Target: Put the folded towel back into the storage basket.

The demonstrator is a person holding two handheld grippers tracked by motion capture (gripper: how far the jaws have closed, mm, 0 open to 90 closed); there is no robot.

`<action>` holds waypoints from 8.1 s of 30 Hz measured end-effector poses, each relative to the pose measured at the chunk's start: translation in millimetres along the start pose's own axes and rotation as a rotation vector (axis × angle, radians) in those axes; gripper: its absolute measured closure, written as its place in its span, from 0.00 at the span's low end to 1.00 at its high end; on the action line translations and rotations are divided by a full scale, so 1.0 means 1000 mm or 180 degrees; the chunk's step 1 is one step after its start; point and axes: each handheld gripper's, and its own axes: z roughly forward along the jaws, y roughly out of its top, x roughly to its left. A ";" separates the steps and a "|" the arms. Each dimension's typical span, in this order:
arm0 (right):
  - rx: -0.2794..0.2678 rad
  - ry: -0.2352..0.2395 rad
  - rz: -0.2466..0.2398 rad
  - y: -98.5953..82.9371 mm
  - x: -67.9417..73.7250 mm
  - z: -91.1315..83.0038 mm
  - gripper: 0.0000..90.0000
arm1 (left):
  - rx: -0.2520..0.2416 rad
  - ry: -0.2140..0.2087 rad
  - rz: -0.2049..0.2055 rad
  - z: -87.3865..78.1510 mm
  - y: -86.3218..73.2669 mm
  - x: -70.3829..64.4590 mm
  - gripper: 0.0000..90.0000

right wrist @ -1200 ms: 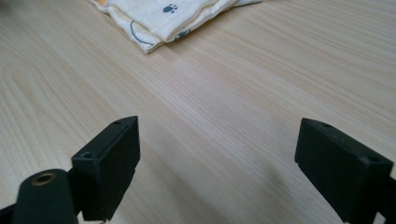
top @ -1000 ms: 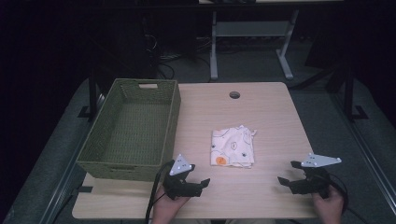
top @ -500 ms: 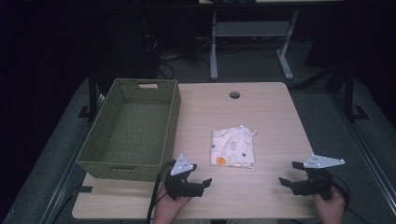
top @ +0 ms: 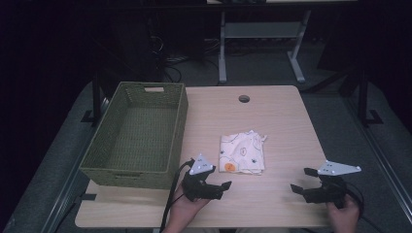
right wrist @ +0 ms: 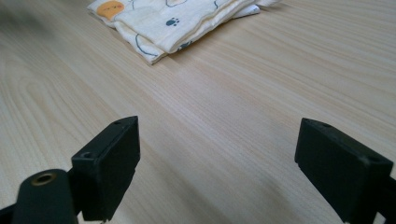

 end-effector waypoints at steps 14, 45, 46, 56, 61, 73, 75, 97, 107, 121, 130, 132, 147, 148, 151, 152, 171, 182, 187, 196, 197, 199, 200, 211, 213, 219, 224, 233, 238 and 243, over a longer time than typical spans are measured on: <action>-0.0024 0.0022 0.0008 0.000 -0.001 -0.002 0.15 | 0.0205 0.0045 0.0000 0.024 0.029 0.003 0.25; -0.0143 0.0069 0.0016 0.001 -0.002 -0.003 0.15 | 0.0884 0.0395 0.0242 0.095 0.081 0.010 0.30; -0.0144 0.0070 0.0017 0.001 -0.002 -0.003 0.15 | 0.0906 0.0409 0.0247 0.097 0.082 0.011 0.30; -0.0183 0.0102 0.0030 0.002 -0.002 -0.003 0.15 | 0.1142 0.0570 0.0151 0.120 0.091 0.031 0.34; -0.0201 0.0092 0.0029 0.001 -0.002 -0.004 0.15 | 0.1237 0.0595 0.0150 0.129 0.090 0.032 0.36; -0.0230 0.0086 0.0055 0.001 -0.003 -0.006 0.15 | 0.1462 0.0622 0.0226 0.147 0.086 0.034 0.41; -0.0230 0.0093 0.0069 0.001 -0.004 -0.005 0.15 | 0.1471 0.0616 0.0220 0.147 0.086 0.034 0.44; -0.0202 0.0132 0.0059 0.001 -0.004 -0.004 0.15 | 0.1412 0.0563 0.0316 0.146 0.087 0.030 0.88; -0.0199 0.0150 0.0093 0.000 -0.002 -0.005 0.15 | 0.1301 0.0244 0.0010 0.134 0.084 0.042 0.91; -0.0310 0.0097 0.0138 -0.001 -0.003 -0.011 0.15 | 0.0912 -0.0381 -0.0336 0.091 0.091 0.046 0.91; -0.0352 0.0145 0.0183 -0.001 -0.003 -0.012 0.15 | 0.0680 -0.0659 -0.0426 0.061 0.099 0.048 0.91; -0.0347 0.0138 0.0175 -0.001 -0.002 -0.013 0.15 | 0.0644 -0.0700 -0.0450 0.055 0.098 0.048 0.91; -0.0297 0.0071 0.0144 -0.001 -0.001 -0.012 0.15 | 0.0369 -0.0914 -0.0553 0.009 0.106 0.058 0.91; -0.0296 0.0063 0.0146 -0.001 -0.001 -0.012 0.15 | 0.0355 -0.0930 -0.0565 0.006 0.107 0.058 0.91; -0.0293 0.0059 0.0146 -0.001 0.000 -0.012 0.15 | 0.0321 -0.0993 -0.0620 -0.001 0.107 0.060 0.91; -0.0292 0.0052 0.0137 0.000 0.000 -0.012 0.15 | 0.0313 -0.1007 -0.0618 -0.003 0.107 0.061 0.91; -0.0249 0.0044 0.0100 -0.001 0.001 -0.012 0.15 | 0.0119 -0.1015 -0.0712 -0.048 0.115 0.081 0.90; -0.0228 0.0017 0.0099 -0.002 0.001 -0.012 0.15 | 0.0030 -0.1024 -0.0793 -0.067 0.115 0.093 0.90; -0.0213 0.0013 0.0091 -0.002 0.002 -0.012 0.15 | 0.0021 -0.0986 -0.0811 -0.074 0.114 0.098 0.90; -0.0182 -0.0034 0.0045 -0.001 0.003 -0.012 0.15 | -0.0004 -0.0963 -0.0815 -0.088 0.113 0.107 0.90; -0.0185 -0.0041 0.0044 -0.001 0.004 -0.013 0.15 | 0.0001 -0.0953 -0.0810 -0.090 0.113 0.108 0.90; -0.0164 -0.0037 0.0040 -0.001 0.003 -0.013 0.15 | -0.0018 -0.0919 -0.0816 -0.095 0.113 0.111 0.90; -0.0155 -0.0047 0.0030 -0.001 0.003 -0.013 0.15 | -0.0027 -0.0902 -0.0821 -0.098 0.112 0.113 0.90; -0.0115 -0.0074 0.0014 0.000 0.005 -0.012 0.15 | -0.0082 -0.0752 -0.0927 -0.123 0.097 0.142 0.90; -0.0109 -0.0071 0.0007 0.000 0.005 -0.011 0.15 | -0.0086 -0.0711 -0.0936 -0.129 0.095 0.146 0.90; -0.0126 -0.0105 0.0036 -0.001 0.005 -0.012 0.15 | -0.0083 -0.0628 -0.0975 -0.145 0.086 0.160 0.90; -0.0135 -0.0105 0.0049 -0.001 0.005 -0.013 0.15 | -0.0090 -0.0583 -0.1022 -0.152 0.080 0.170 0.90; -0.0111 -0.0158 0.0089 -0.003 0.004 -0.010 0.15 | -0.0055 -0.0567 -0.1073 -0.162 0.072 0.187 0.90; -0.0103 -0.0192 0.0148 -0.006 0.005 -0.011 0.15 | -0.0039 -0.0586 -0.1084 -0.164 0.070 0.196 0.90; -0.0098 -0.0216 0.0169 -0.007 0.006 -0.011 0.15 | 0.0016 -0.0597 -0.1067 -0.166 0.068 0.205 0.90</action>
